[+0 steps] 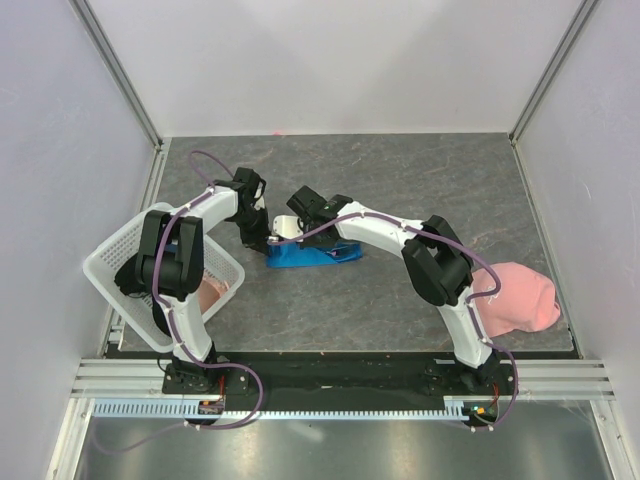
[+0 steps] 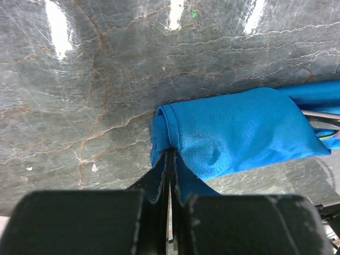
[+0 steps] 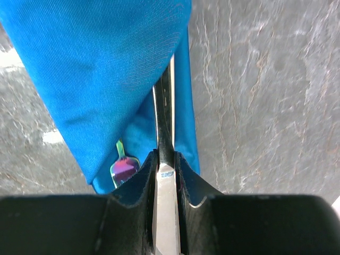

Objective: Fold the napkin into a case and place the utensils inside
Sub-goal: Insert the knife into the folded napkin.

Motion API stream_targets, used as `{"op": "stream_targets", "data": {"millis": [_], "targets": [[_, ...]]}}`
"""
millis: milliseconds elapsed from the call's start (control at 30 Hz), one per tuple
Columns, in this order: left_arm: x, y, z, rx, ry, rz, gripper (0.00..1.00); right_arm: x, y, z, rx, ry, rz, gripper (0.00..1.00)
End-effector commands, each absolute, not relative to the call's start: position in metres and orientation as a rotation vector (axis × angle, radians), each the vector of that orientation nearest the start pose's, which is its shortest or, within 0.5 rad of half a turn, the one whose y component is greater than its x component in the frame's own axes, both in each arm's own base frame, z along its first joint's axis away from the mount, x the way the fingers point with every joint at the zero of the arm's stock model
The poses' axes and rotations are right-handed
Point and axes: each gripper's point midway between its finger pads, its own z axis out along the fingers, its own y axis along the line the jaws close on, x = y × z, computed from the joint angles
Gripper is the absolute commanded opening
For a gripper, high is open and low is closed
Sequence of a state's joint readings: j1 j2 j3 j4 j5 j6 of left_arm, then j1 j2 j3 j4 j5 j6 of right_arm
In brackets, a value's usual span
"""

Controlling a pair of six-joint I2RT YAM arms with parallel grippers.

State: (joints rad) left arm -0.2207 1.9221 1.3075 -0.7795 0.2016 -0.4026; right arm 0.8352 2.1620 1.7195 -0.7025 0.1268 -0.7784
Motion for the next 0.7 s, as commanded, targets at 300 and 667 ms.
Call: {"op": "stream_targets", "data": {"millis": [300, 667], "targets": [[0.346, -0.097, 0.061, -0.315, 2.843, -0.189, 0.02, 0.367, 0.347, 0.052, -1.903, 1.838, -0.095, 0.00], [0.357, -0.100, 0.033, -0.325, 2.898, -0.189, 0.02, 0.367, 0.352, 0.056, -1.894, 1.812, -0.063, 0.00]]}}
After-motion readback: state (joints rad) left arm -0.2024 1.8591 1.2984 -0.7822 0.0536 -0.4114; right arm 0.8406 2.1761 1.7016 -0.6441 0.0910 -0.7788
